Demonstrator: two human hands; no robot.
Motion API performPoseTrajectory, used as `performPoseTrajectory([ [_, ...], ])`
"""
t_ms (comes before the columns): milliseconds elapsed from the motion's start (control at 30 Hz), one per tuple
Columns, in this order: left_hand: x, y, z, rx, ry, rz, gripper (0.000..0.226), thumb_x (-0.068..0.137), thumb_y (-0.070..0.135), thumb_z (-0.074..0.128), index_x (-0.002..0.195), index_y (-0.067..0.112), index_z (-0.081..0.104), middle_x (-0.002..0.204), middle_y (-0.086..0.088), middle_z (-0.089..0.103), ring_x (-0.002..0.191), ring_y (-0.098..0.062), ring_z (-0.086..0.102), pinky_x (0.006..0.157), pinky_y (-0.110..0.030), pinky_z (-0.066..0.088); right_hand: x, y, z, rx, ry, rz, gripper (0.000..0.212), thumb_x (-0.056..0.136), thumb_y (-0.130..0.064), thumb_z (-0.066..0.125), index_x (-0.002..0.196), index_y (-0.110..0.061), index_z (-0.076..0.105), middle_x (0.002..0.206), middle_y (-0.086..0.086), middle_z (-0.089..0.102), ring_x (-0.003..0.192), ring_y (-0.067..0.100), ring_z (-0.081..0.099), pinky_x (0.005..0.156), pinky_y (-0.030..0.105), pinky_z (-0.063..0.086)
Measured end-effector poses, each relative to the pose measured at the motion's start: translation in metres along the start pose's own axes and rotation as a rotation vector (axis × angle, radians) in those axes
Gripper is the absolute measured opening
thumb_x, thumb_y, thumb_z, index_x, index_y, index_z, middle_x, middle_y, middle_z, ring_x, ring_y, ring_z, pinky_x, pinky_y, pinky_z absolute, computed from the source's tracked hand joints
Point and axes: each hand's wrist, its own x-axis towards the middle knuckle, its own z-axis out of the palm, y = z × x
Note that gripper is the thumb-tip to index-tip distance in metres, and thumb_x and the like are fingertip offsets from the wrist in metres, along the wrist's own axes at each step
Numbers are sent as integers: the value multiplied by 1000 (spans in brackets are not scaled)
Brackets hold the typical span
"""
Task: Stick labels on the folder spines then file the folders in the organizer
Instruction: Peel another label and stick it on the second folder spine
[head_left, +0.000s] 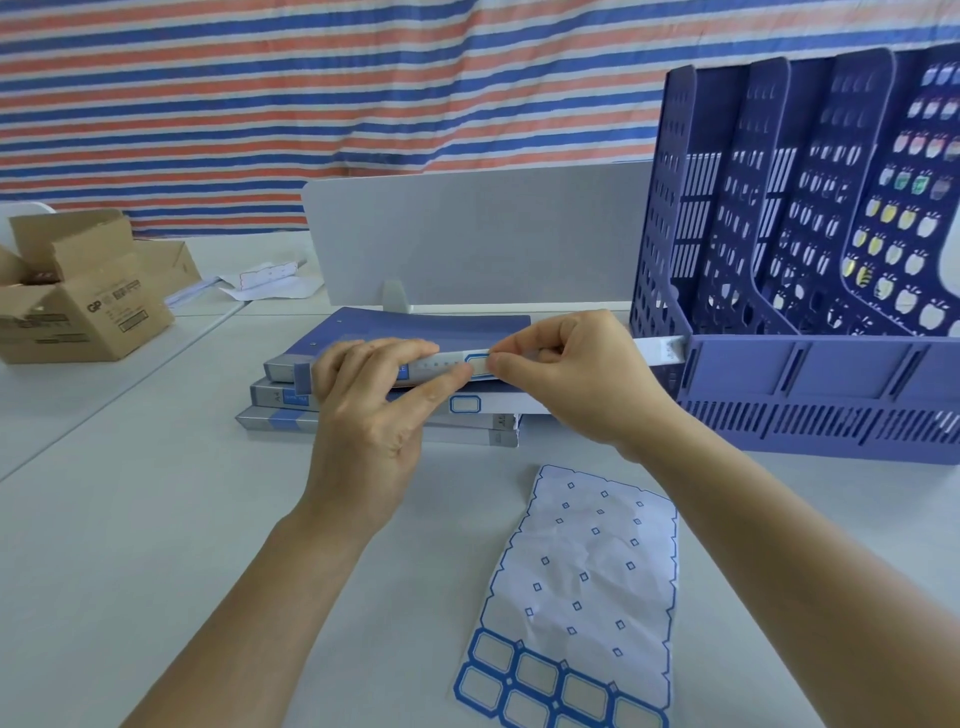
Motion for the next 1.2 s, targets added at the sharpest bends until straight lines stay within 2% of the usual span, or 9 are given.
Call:
performPoseTrajectory([
  [167,0,3,-1,-7,-52,-1,39,103,10,38,115,22,74,108,-11,67,100,-25,50,85,-46,37,1,3,2,-1,-3,11,12,88,-22,70,87,-15,79,29,-15,39,33,5,39,36,6,24],
  [300,2,5,-1,1,-68,3,42,103,11,35,114,21,74,108,-11,67,100,-25,50,87,-43,34,3,5,-1,56,-31,51,9,83,-29,75,81,-22,81,40,-11,40,39,7,30,38,12,27],
  [467,0,1,-2,23,-43,-26,47,87,-11,56,115,21,74,109,-9,66,98,-29,53,89,-42,33,8,11,-17,88,72,89,5,80,-29,77,80,-25,80,51,-7,51,47,10,36,42,15,31],
  [567,-1,-3,-2,40,-31,-62,54,79,-19,62,114,20,74,110,-10,66,96,-33,56,91,-42,34,11,17,-29,85,164,85,12,84,-27,74,95,-24,77,39,-14,40,37,4,34,40,13,31],
  [667,1,1,-2,27,-26,-52,42,83,-12,65,114,15,72,109,-7,67,98,-28,55,91,-41,35,8,15,-22,66,94,76,21,85,-34,74,104,-25,74,37,-14,40,34,3,36,38,11,30],
  [833,2,9,-4,-66,-5,-92,28,91,5,63,116,12,53,107,-7,67,101,-24,52,96,-39,36,-3,7,7,-12,45,86,38,71,-61,77,95,-32,71,58,-8,66,38,2,48,38,12,34],
  [933,0,9,-3,-69,-5,-93,32,88,2,67,115,12,53,108,-6,65,100,-25,53,96,-35,34,-3,10,11,-11,106,90,36,69,-62,79,88,-33,72,49,-9,62,38,1,54,37,10,33],
  [1033,0,9,-3,-79,-11,-103,33,86,2,69,115,11,54,110,4,55,101,-24,50,96,-32,32,-1,14,4,102,26,134,28,75,-53,79,93,-31,77,39,-7,53,34,2,43,38,9,29],
  [1200,0,10,-3,-95,-7,-156,27,88,7,68,113,6,61,109,7,53,102,-23,48,97,-32,34,1,19,-4,79,-57,102,26,84,-51,72,105,-34,75,44,-4,59,34,5,35,37,12,27],
])
